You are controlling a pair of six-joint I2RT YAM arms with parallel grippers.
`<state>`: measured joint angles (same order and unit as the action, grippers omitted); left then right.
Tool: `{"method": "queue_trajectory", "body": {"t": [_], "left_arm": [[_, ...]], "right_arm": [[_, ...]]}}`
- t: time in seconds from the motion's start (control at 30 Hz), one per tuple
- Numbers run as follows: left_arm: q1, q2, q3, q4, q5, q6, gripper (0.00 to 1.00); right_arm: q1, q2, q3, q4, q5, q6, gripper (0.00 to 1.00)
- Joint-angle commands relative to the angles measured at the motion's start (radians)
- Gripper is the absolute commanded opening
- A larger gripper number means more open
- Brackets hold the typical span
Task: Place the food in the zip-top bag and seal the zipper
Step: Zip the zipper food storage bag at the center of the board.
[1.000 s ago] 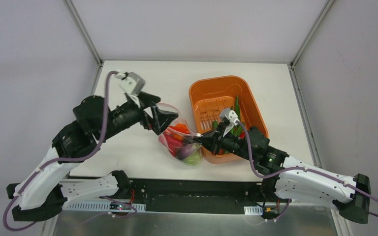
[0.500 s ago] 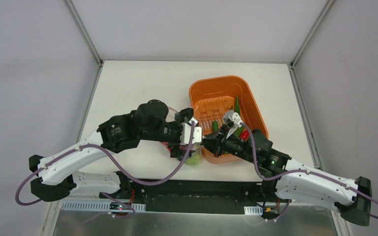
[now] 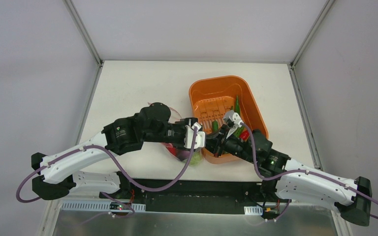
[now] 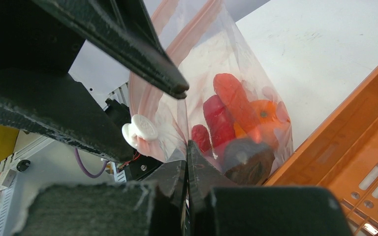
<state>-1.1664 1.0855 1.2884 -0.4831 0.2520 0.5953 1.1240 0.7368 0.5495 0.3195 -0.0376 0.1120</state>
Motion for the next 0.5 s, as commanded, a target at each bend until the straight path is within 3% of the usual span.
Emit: {"method": "queue_trajectory", "body": {"t": [0.0, 0.23, 0.47], "left_arm": [[-0.009, -0.011, 0.009, 0.022, 0.036, 0.018, 0.46], [-0.009, -0.008, 0.009, 0.025, 0.044, -0.009, 0.43], [-0.009, 0.001, 0.004, 0.035, 0.011, 0.010, 0.26]], "right_arm": [[-0.001, -0.009, -0.003, 0.065, 0.011, 0.012, 0.00], [-0.001, -0.002, -0.005, 0.073, 0.010, 0.013, 0.00], [-0.002, 0.006, 0.000, 0.074, 0.010, 0.012, 0.00]]}}
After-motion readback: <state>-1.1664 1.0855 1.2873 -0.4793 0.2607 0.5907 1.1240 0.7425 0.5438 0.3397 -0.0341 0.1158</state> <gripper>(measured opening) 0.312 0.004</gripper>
